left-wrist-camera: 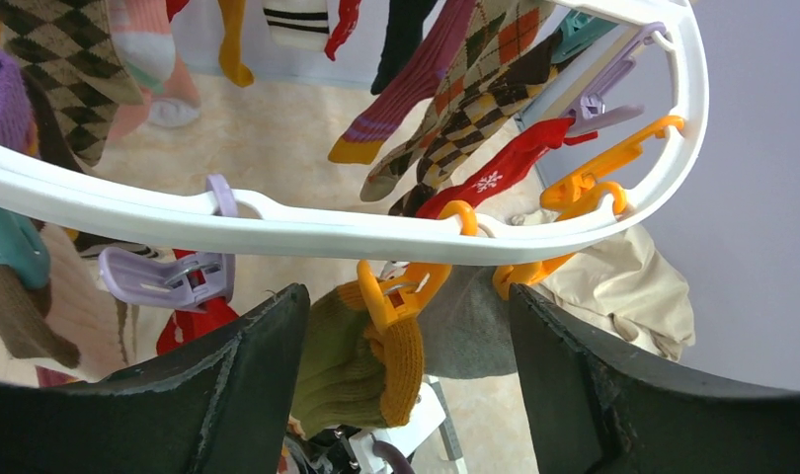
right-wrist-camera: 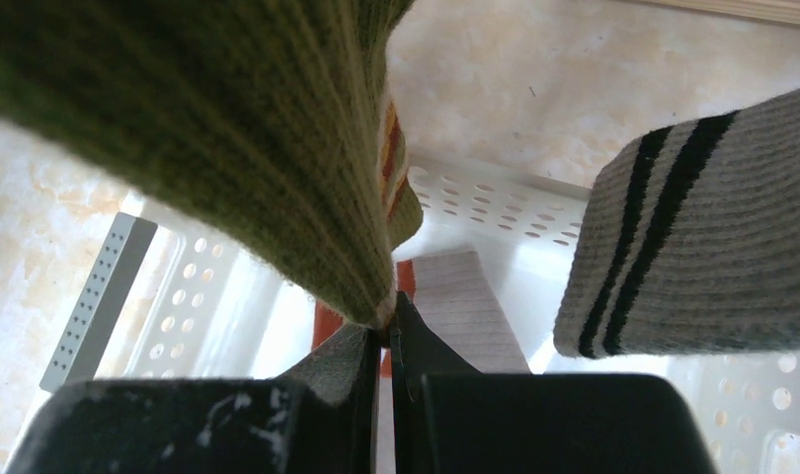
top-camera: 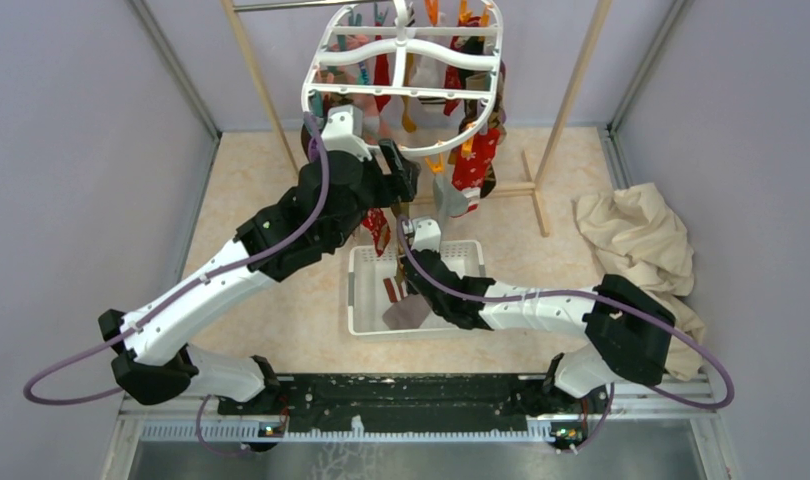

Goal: Remove the socks clipped to the hanger
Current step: Remove the sock from the hanger.

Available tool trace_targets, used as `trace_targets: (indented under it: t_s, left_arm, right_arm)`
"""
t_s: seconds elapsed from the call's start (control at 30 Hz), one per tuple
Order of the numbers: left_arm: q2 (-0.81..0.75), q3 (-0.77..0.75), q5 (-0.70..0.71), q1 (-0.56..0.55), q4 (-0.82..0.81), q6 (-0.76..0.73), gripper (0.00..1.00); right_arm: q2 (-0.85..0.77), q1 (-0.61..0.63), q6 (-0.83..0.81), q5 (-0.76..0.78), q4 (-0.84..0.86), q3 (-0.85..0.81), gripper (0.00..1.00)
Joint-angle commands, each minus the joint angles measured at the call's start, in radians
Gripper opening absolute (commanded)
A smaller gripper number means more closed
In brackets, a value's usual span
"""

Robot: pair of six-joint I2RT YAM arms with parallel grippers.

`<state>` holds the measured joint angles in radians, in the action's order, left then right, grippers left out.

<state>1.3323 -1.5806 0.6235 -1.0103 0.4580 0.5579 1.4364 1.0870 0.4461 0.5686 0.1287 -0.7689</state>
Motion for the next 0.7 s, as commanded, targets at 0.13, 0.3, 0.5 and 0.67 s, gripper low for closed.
trace_targets:
  t_s: [0.13, 0.3, 0.5, 0.67]
  left_arm:
    - [0.041, -0.074, 0.007, -0.01, 0.018, -0.012, 0.73]
    - [0.055, -0.089, 0.041, -0.01, 0.015, -0.038, 0.7]
    - [0.076, -0.096, 0.044, -0.01, 0.023, -0.045, 0.68]
    - [0.084, -0.101, 0.06, -0.008, 0.024, -0.053, 0.63]
  right_arm:
    - [0.015, 0.014, -0.006, 0.018, 0.004, -0.052, 0.0]
    - [0.009, 0.015, -0.005, 0.021, 0.002, -0.043, 0.0]
    - [0.005, 0.014, -0.006, 0.021, 0.005, -0.041, 0.0]
    - [0.003, 0.014, -0.006, 0.02, 0.006, -0.041, 0.0]
